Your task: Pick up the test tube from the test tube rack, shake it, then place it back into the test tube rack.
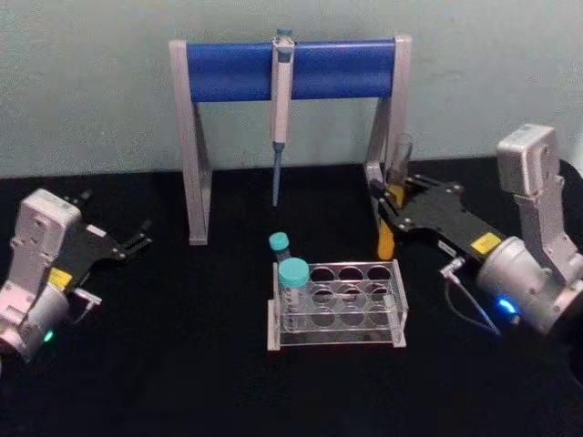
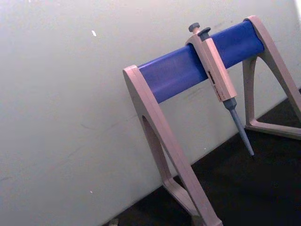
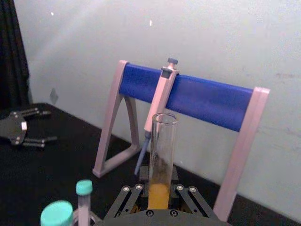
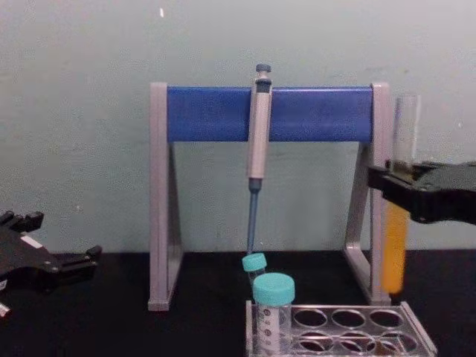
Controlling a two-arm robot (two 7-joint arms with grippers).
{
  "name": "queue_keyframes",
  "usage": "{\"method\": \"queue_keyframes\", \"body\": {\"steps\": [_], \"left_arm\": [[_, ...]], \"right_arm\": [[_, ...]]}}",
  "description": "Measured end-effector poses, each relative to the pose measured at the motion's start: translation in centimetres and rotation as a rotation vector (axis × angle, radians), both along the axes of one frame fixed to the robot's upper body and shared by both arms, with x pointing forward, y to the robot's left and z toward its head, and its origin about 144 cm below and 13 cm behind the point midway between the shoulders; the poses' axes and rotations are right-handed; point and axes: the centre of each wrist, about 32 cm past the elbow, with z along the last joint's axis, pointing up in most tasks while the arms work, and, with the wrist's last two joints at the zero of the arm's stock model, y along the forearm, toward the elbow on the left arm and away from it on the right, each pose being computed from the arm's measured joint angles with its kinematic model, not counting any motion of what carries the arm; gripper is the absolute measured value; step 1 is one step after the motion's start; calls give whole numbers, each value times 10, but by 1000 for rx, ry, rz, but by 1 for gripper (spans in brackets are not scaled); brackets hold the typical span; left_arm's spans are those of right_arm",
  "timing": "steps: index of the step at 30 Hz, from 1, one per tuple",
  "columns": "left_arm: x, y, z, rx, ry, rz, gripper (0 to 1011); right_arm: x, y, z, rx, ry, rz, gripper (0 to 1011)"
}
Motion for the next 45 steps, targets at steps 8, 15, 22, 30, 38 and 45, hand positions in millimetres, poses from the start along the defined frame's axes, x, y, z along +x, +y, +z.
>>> {"method": "queue_keyframes", "body": {"steps": [8, 15, 22, 30, 38, 45], "left_arm": [[0, 0, 0, 0, 0, 0, 1001], [0, 0, 0, 0, 0, 0, 1001], [0, 0, 0, 0, 0, 0, 1001], [0, 0, 0, 0, 0, 0, 1001], [0, 0, 0, 0, 0, 0, 1001], [0, 0, 0, 0, 0, 0, 1001]], "right_arm": [[-22, -8, 4, -34, 32, 46, 232], [-30, 0, 5, -8, 67, 138, 232], [-18, 19, 3, 52, 75, 211, 232], [1, 35, -2, 93, 35, 199, 232], [18, 35, -5, 94, -5, 72, 232], [20, 30, -6, 91, -2, 19, 232]]}}
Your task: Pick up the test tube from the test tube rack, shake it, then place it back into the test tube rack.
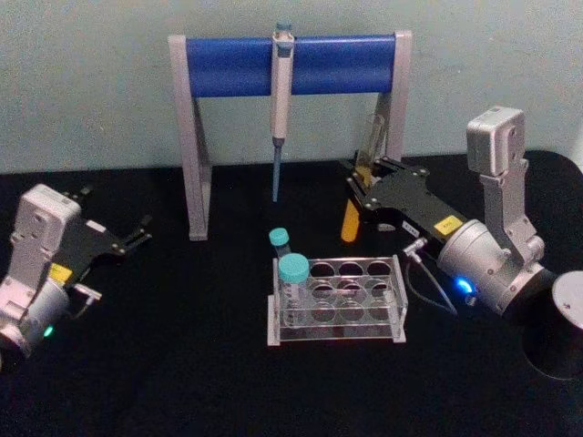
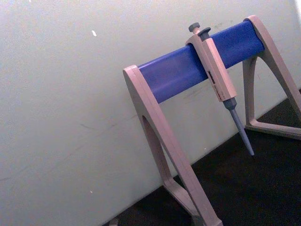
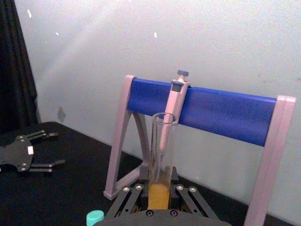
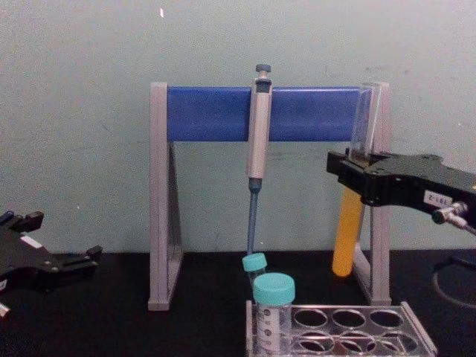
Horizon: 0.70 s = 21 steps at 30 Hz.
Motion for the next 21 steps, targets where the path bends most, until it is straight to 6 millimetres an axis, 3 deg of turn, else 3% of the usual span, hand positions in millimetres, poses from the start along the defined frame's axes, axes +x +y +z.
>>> {"method": "queue_keyframes", "body": {"steps": [21], "left_arm": [[0, 0, 0, 0, 0, 0, 1002]], "right_arm": [[-1, -4, 1, -6, 10, -12, 232]]}}
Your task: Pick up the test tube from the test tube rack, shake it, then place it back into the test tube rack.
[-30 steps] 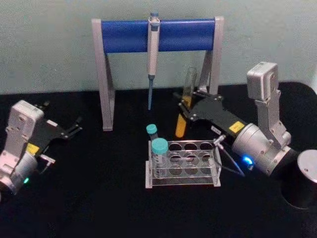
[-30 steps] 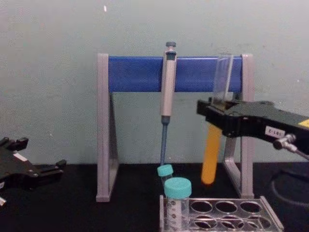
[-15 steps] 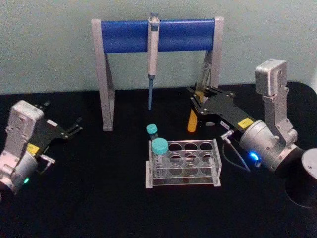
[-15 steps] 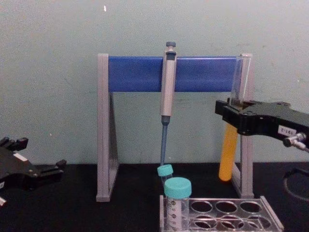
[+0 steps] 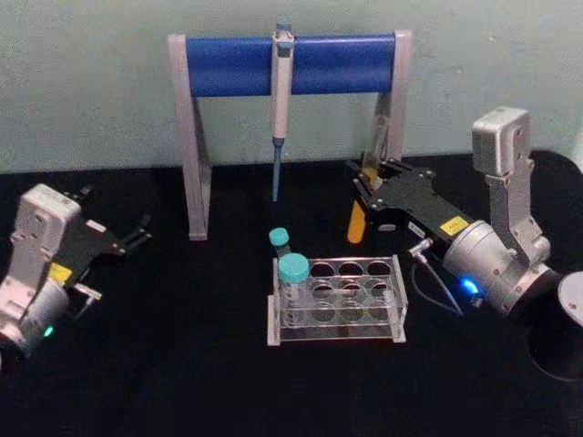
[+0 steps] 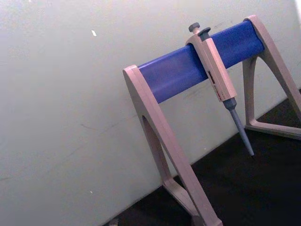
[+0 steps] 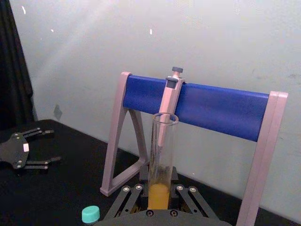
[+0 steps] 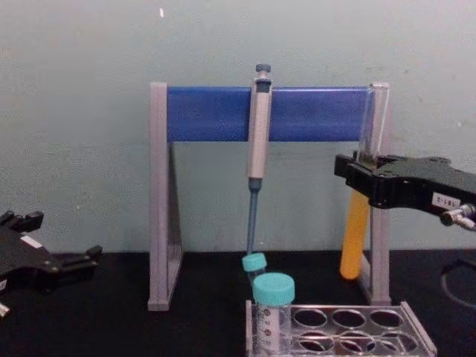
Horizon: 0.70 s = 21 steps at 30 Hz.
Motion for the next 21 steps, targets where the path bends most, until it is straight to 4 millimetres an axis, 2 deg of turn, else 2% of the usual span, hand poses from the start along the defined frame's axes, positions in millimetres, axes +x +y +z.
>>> {"method": "queue_keyframes", "body": {"steps": [21], "left_arm": [[0, 0, 0, 0, 0, 0, 1002]], "right_arm": [[-1, 0, -1, -1, 5, 7, 232]]}}
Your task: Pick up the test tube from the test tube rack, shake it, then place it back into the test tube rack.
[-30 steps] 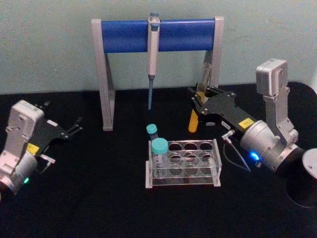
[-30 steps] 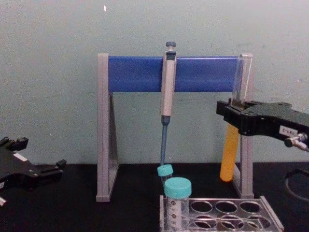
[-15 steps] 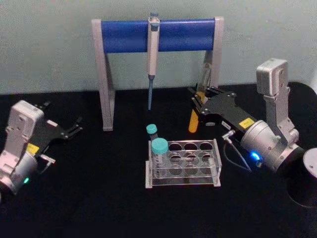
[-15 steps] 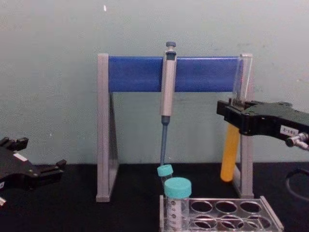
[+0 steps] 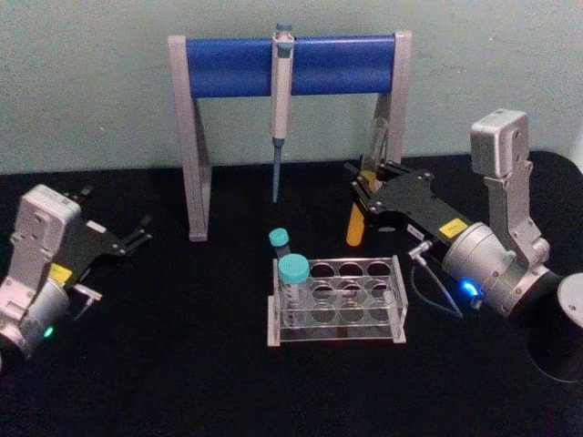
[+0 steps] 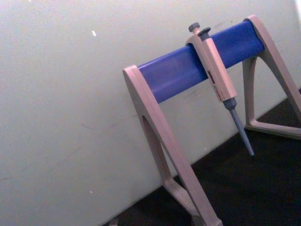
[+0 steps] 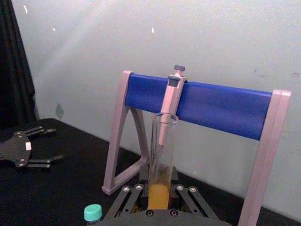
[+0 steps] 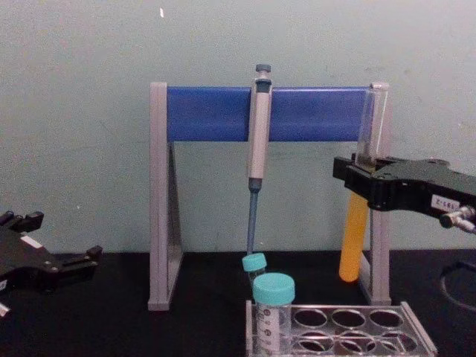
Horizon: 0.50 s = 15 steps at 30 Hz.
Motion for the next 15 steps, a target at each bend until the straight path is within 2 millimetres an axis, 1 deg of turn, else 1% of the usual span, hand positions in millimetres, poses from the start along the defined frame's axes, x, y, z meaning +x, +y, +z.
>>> {"method": "queue_keyframes", "body": {"steps": [9, 15], "left_arm": [[0, 0, 0, 0, 0, 0, 1002], [0, 0, 0, 0, 0, 0, 1001]], "right_arm": [[-2, -3, 0, -9, -1, 28, 232], [-8, -8, 1, -20, -3, 57, 232]]}}
